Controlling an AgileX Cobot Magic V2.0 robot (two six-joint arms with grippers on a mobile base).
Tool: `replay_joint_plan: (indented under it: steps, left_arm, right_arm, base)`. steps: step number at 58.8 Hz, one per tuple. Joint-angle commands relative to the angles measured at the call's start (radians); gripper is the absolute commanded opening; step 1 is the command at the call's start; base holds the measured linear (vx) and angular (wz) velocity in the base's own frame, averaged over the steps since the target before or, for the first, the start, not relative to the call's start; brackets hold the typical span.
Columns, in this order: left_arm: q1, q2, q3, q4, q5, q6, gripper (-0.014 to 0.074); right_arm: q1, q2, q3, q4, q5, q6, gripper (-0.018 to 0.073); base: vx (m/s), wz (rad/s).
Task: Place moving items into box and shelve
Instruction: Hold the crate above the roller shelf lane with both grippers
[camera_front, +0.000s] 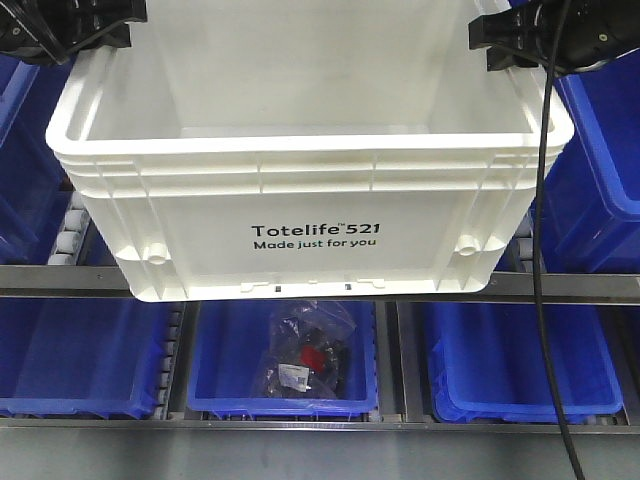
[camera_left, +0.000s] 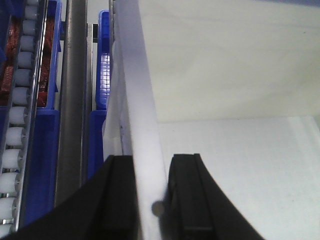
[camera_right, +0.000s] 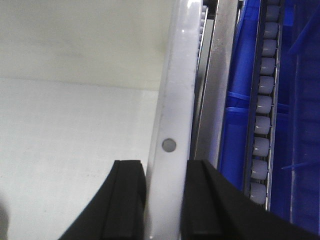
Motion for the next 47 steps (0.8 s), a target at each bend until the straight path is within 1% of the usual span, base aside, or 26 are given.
replay_joint_plan:
  steps: [1,47]
  left_arm:
    - [-0.014,-0.057,-0.055,-0.056,-0.148,0.015,-0.0013]
    - [-0.014,-0.057,-0.055,-0.056,-0.148,0.015,-0.0013]
  right_arm:
    - [0.008,-0.054,-0.051,0.045,-0.135,-0.015,-0.0013]
    - [0.008,-0.054,-0.051,0.045,-0.136,-0.015,-0.0013]
  base:
    - [0.00,0.00]
    - [0.00,0.00]
